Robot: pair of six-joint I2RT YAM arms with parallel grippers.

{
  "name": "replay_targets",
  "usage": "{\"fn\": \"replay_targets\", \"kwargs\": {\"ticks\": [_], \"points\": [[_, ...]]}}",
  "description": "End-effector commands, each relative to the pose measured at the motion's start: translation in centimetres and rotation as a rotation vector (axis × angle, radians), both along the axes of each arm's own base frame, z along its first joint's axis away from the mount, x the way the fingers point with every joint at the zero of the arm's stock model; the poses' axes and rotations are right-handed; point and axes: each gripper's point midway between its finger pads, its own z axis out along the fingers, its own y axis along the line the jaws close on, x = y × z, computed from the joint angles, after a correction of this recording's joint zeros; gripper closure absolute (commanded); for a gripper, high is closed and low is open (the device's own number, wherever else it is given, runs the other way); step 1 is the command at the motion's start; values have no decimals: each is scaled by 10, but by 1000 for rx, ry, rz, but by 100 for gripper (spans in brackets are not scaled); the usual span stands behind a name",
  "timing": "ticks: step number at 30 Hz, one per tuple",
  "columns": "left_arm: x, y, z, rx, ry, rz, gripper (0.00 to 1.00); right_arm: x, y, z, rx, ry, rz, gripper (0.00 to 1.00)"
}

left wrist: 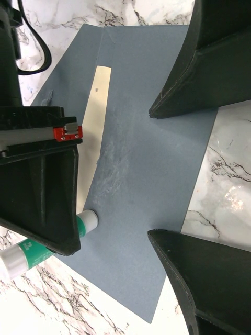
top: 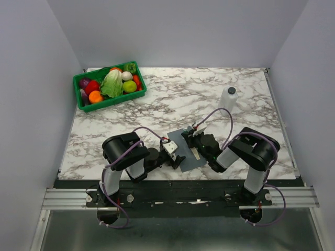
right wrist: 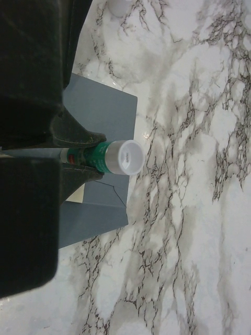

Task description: Place the letter into the envelope and seal it

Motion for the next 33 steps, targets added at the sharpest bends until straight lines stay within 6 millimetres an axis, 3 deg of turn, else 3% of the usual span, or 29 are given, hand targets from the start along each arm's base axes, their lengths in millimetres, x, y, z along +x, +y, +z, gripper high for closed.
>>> {"fn": "replay_targets", "kwargs": {"ticks": [1, 18, 33], "points": [[10, 17, -2, -28, -26, 66, 6, -7, -11, -19, -81, -10, -52, 99], [12, 18, -4, -40, -8, 70, 6, -13, -32, -20, -81, -49, -145, 99], [12, 14, -5, -47, 2, 63, 6, -28, -7, -37, -156, -35, -27, 99]]}}
